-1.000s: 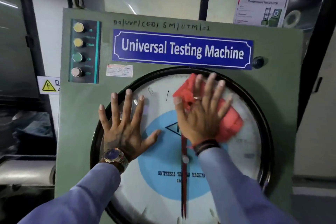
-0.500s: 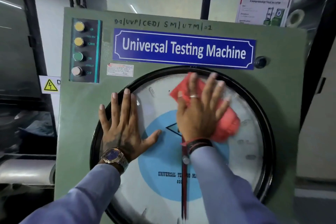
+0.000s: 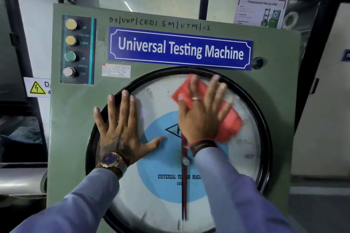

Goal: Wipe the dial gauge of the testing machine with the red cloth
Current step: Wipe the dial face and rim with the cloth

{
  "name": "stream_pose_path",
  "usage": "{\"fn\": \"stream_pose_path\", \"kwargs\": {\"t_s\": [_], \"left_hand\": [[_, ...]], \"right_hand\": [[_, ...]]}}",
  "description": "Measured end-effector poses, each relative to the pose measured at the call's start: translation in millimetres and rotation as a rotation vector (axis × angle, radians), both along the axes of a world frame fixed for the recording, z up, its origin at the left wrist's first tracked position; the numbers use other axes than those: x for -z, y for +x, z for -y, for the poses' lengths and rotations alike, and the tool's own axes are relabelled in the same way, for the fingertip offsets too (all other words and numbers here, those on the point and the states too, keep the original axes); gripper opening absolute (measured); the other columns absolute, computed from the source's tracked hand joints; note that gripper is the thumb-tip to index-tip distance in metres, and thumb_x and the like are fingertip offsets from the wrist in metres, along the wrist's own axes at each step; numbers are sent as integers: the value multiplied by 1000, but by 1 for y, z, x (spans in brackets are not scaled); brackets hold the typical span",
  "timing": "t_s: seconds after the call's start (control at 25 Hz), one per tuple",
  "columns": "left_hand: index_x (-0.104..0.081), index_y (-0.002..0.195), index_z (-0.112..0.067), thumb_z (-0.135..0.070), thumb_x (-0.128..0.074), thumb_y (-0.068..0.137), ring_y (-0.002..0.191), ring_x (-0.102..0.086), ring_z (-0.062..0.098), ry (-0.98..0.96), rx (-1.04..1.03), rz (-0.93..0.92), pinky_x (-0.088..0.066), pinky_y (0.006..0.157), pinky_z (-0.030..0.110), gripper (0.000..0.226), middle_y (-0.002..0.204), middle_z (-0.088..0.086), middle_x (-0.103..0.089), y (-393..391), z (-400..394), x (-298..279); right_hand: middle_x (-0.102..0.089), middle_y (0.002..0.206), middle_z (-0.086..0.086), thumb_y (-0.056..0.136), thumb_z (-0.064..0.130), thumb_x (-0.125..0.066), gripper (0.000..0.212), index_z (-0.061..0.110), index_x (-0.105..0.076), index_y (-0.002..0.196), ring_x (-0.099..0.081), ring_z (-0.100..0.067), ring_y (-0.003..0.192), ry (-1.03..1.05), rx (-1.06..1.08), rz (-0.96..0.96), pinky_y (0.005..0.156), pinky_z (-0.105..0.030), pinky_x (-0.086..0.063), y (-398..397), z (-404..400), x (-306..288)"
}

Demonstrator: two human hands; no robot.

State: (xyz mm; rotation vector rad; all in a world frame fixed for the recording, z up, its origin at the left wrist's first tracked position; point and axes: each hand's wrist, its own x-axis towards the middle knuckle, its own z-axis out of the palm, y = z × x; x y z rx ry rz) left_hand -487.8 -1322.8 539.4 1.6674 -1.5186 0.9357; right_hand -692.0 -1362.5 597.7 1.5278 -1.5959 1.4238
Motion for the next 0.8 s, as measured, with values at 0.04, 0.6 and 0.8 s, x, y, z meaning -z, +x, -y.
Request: {"fn": "stream_pose_path", "kwargs": {"t_s": [0.04, 0.6, 0.8], "left_hand": [[-6, 175, -12, -108, -39, 69, 169, 9, 38, -2, -6, -6, 11, 129, 72, 147, 185, 4, 4, -1, -1, 1], [-6, 174, -9, -99, -45, 72, 170, 6, 34, -20, 48, -47, 4, 136, 54, 141, 184, 13, 0, -11, -10, 6], [-5, 174, -9, -99, -43, 73, 170, 1, 37, 3, 60, -46, 5, 137, 52, 141, 184, 14, 0, -11, -11, 6]], "right_hand": [[-7, 184, -10, 99, 65, -46, 76, 50, -22, 170, -10, -37, 169, -25, -60, -134, 131, -69, -4, 11, -2, 0], [-10, 183, -15, 102, 68, -42, 72, 51, -23, 170, -13, -39, 168, 6, 8, -115, 131, -70, -5, -50, 8, 14], [-7, 182, -19, 102, 63, -44, 73, 47, -22, 171, -8, -40, 169, 92, 63, 124, 128, -76, -8, -79, 1, 39]]}}
